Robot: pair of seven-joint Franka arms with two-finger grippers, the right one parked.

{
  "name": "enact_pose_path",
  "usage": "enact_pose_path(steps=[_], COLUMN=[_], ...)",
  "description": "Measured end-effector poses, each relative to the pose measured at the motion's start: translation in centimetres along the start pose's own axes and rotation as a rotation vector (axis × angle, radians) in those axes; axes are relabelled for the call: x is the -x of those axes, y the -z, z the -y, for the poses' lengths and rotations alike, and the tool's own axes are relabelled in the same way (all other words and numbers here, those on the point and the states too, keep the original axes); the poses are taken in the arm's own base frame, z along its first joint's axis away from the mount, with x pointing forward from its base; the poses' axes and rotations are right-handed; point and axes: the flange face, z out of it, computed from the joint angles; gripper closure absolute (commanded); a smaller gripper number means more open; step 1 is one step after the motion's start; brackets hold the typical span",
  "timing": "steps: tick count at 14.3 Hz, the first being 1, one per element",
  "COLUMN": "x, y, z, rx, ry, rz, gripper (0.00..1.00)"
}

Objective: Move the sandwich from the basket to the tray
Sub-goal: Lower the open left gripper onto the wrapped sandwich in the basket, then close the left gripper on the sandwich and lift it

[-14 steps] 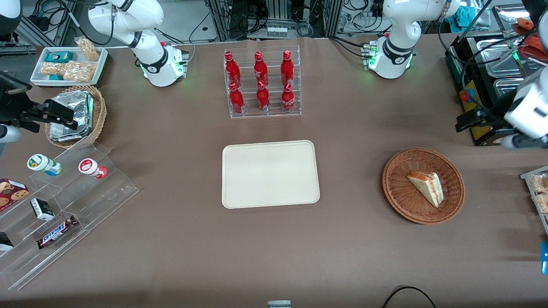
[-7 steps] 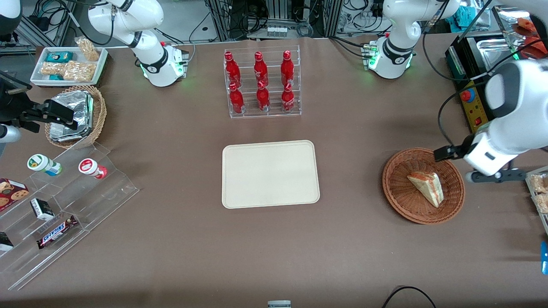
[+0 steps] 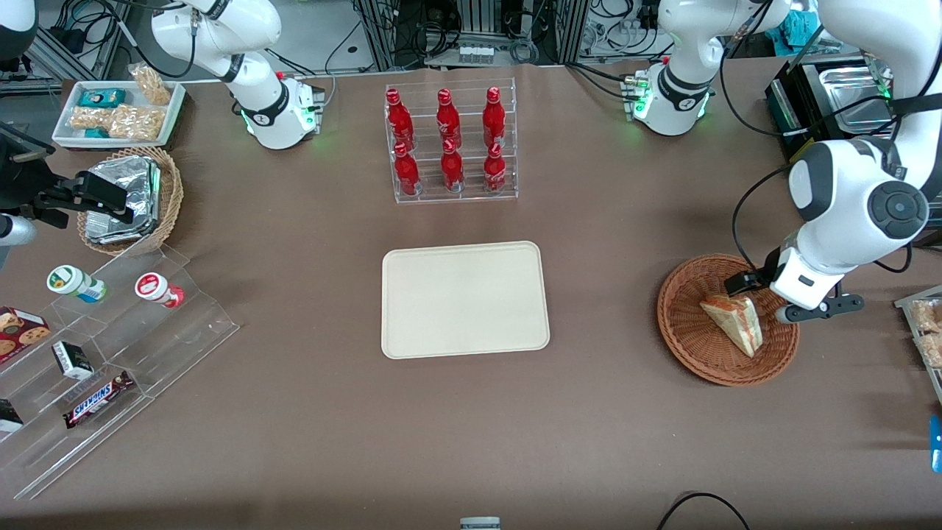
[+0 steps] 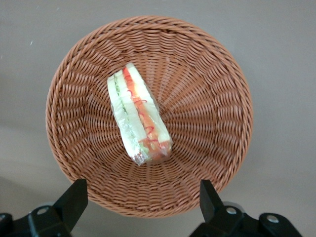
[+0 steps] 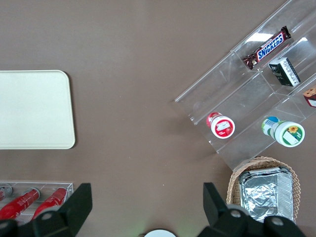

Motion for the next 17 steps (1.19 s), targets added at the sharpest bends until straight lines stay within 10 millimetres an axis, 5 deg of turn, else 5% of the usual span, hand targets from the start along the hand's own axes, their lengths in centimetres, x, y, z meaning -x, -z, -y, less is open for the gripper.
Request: enact_pose_path(steps=[4,8,9,11,12,17], x=[-0.9,-1.5,-1.7,-2.0,-2.0,-2.0], y=[-2.0,-5.2,-5.9,-7.5,-8.3,-8.3], z=[-0.3,-0.4,0.0,0.6,0.8,0.5], rx=[0.017,0.018,0.017,0.013,0.009,0.003], ry=[0.308,0.406,0.416,0.429,0.431,0.427], rz=[-0.033,-0.027,-0.025,-0.016,-0.008,0.006], gripper=[0.0,0.0,0.09,0.65,0.83,0.98])
